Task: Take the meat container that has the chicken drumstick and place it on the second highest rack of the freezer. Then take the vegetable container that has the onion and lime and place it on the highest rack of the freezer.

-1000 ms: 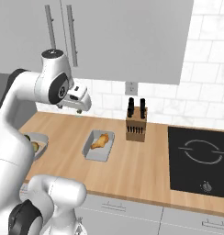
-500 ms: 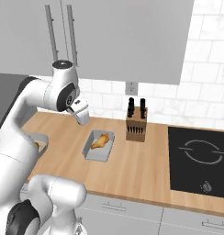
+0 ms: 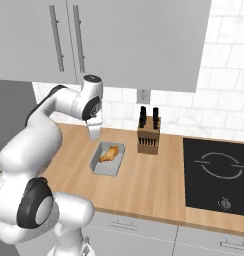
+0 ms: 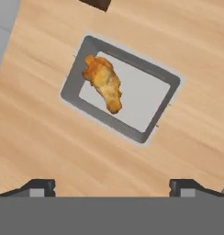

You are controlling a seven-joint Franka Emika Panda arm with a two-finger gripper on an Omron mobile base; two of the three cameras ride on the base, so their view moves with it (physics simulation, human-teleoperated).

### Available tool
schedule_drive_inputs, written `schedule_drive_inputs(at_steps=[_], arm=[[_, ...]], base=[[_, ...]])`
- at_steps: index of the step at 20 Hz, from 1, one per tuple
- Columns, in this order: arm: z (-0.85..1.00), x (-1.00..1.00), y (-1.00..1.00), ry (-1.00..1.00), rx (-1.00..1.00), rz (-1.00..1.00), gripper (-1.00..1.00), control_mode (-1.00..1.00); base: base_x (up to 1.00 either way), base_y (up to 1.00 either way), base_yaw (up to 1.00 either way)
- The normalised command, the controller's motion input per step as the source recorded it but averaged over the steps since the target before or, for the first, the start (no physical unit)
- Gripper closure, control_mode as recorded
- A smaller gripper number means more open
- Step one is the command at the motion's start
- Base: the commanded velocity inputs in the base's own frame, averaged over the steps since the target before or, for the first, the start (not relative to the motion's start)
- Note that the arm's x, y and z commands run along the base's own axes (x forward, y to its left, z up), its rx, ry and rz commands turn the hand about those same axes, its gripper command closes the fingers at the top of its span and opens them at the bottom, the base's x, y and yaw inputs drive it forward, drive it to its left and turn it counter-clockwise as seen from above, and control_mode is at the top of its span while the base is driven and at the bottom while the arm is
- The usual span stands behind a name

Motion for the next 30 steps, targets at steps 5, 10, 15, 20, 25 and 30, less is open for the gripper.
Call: schedule_drive_inputs(at_steps=[5, 10, 15, 20, 25, 30], arm=[[-0.74, 0.51, -0.23, 0.08, 0.09, -0.18, -1.00, -1.00], [-1.00, -0.11, -0.25, 0.02, -0.01, -0.08, -1.00, -1.00], [-0.82, -0.08, -0.22, 0.14, -0.01, -0.07, -1.00, -1.00], [-0.59, 0.03, -0.40, 0.15, 0.00, -0.05, -1.00, -1.00], [-0.37, 0.01, -0.23, 0.02, 0.00, -0.03, -1.00, -1.00], [-0.29, 0.00, 0.00, 0.00, 0.00, -0.07, -1.00, -1.00]], base=[[0.00, 0.00, 0.00], [0.00, 0.00, 0.00], [0.00, 0.00, 0.00], [0.00, 0.00, 0.00], [0.00, 0.00, 0.00], [0.00, 0.00, 0.00]])
